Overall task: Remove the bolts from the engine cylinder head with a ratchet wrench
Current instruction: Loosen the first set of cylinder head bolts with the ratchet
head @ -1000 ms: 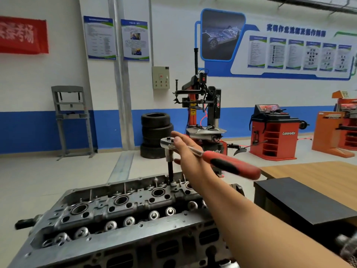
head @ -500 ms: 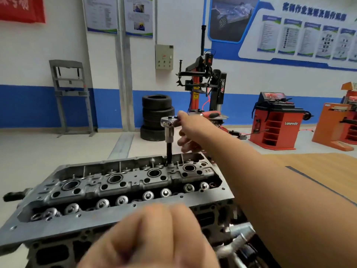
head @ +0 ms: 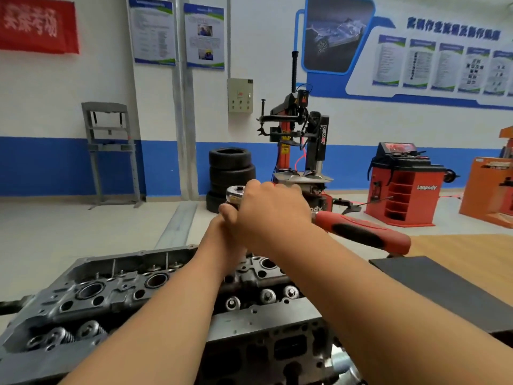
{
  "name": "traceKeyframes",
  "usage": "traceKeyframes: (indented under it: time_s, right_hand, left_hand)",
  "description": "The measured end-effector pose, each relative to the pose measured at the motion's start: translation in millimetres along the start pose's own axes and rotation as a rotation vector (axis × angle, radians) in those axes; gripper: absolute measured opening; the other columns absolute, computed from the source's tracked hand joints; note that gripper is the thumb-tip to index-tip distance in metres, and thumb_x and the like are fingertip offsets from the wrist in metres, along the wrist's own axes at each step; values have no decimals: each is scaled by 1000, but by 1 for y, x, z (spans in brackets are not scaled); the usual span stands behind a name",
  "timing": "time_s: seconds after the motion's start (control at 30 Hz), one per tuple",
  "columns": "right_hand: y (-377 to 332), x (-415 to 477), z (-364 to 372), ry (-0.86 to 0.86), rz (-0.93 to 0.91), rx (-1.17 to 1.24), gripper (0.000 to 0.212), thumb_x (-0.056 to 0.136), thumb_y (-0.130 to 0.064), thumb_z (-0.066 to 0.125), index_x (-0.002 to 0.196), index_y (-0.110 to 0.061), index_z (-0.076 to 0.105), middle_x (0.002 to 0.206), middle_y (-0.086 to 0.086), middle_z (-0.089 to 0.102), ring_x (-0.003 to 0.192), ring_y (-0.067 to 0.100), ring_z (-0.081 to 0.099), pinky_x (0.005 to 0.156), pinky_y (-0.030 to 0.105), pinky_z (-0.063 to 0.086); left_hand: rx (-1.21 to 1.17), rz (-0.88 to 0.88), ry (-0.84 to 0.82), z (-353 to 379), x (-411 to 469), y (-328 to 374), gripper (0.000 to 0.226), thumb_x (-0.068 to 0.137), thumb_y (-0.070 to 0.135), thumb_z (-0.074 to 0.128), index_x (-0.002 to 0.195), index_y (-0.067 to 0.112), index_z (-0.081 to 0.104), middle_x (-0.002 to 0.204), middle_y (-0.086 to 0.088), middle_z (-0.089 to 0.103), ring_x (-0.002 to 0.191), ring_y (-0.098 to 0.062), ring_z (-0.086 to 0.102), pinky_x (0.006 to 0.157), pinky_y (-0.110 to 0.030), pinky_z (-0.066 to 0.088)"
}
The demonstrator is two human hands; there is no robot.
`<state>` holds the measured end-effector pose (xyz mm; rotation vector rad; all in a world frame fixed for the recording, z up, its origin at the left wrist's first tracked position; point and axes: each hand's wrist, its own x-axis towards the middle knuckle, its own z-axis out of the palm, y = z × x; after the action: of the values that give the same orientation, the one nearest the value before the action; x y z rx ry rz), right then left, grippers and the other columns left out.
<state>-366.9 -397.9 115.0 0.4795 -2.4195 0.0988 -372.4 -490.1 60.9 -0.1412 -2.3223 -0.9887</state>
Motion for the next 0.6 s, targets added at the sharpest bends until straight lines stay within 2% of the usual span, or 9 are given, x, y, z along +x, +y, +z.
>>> traceKeyframes:
  time_s: [0.03, 0.07, 0.13, 0.23, 0.3, 0.4, 0.47, 0.53, 0.6]
  right_hand:
    - [2, -2, 0, 40, -41, 6, 51, 85, -69, 33, 90, -18, 39, 77, 2, 43, 79, 25, 43, 80, 45, 29]
    - [7, -2, 0, 46, -80, 22, 52, 84, -71, 33, 92, -20, 40, 80, 1, 47, 81, 24, 45, 84, 45, 31]
    - [26, 6, 0, -33, -111, 132, 53, 82, -72, 36, 100, -24, 49, 92, -1, 58, 97, 22, 50, 100, 44, 26]
    - [38, 25, 15, -84, -106, 366, 58, 76, -72, 50, 117, -30, 52, 113, -3, 56, 113, 20, 42, 99, 35, 24]
    - [30, 34, 25, -122, -81, 500, 63, 71, -69, 60, 118, -28, 52, 113, -4, 53, 113, 21, 43, 99, 34, 29]
    - [20, 35, 31, -153, -4, 704, 65, 66, -65, 67, 115, -25, 52, 99, -11, 46, 111, 20, 45, 101, 40, 37]
    - [21, 30, 27, -105, 0, 573, 62, 68, -69, 63, 111, -26, 51, 93, -15, 42, 112, 20, 39, 99, 37, 30]
    - [24, 20, 15, -107, -7, 303, 64, 73, -75, 51, 112, -25, 48, 107, -6, 49, 116, 22, 37, 100, 41, 25]
    - [25, 5, 3, -106, -2, 93, 63, 79, -73, 43, 116, -21, 44, 120, 2, 49, 117, 26, 38, 102, 44, 25]
  left_hand:
    - [14, 18, -16, 3, 4, -3, 27, 104, 14, 34, 87, 25, 51, 84, 10, 55, 54, 12, 55, 52, -2, 44]
    - [23, 60, -71, 1, 2, -6, 27, 103, 13, 36, 85, 29, 49, 84, 8, 59, 53, 12, 55, 49, -3, 42]
    - [-246, -52, -56, -2, 0, -9, 10, 98, 23, 49, 94, 28, 56, 78, 4, 64, 53, 6, 59, 43, -7, 38]
    - [-392, -129, -104, -5, 1, -11, 16, 97, 36, 52, 111, 32, 57, 79, 3, 67, 64, -11, 68, 47, -16, 43]
    - [-399, -142, -130, -5, 2, -12, 17, 99, 34, 48, 114, 35, 54, 82, 4, 69, 70, -14, 70, 52, -18, 46]
    - [-406, -155, -117, -9, -1, -10, 15, 99, 31, 48, 110, 29, 58, 79, 0, 69, 68, -16, 70, 55, -24, 50]
    - [-400, -159, -111, -10, -3, -10, 14, 98, 29, 49, 103, 25, 62, 76, -1, 68, 67, -17, 70, 56, -27, 51]
    - [-383, -154, -107, -10, -5, -8, 12, 97, 25, 51, 94, 24, 62, 74, 0, 68, 66, -16, 70, 55, -27, 51]
    - [-378, -134, -89, -9, -5, -7, 14, 95, 19, 52, 87, 29, 59, 76, 3, 68, 63, -9, 69, 54, -22, 51]
